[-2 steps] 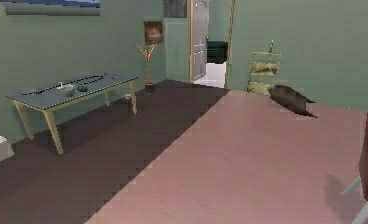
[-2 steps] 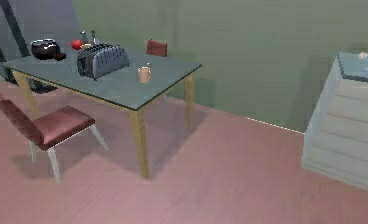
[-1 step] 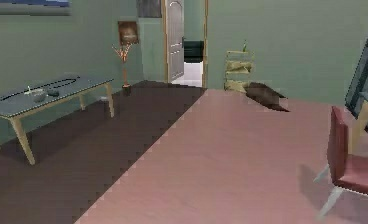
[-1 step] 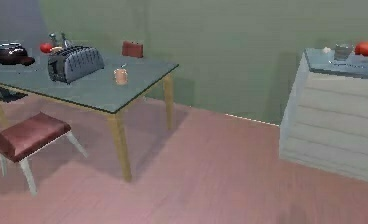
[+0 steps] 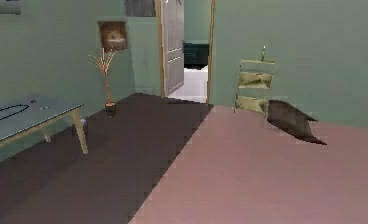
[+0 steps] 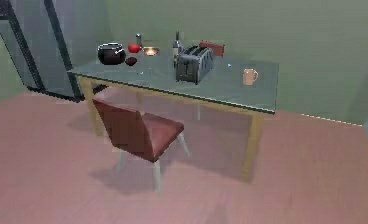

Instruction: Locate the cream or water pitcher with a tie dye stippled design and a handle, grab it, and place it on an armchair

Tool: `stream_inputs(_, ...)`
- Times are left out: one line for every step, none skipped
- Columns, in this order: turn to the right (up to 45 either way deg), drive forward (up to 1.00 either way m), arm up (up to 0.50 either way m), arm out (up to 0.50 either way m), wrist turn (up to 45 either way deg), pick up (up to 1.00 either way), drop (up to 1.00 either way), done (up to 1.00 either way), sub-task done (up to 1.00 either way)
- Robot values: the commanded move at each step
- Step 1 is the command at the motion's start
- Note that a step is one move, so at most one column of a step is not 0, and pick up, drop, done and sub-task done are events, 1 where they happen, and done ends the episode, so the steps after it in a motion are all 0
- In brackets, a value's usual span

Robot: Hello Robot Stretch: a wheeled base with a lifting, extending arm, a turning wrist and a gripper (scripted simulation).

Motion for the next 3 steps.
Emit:
stream_inputs(0.0,1.00,0.00,0.00,0.0,0.00,0.00,0.00,0.00)
stream_inputs(3.0,0.00,0.00,0.00,0.0,0.00,0.00,0.00,0.00)
stream_inputs(0.0,1.00,0.00,0.00,0.0,0.00,0.00,0.00,0.00)
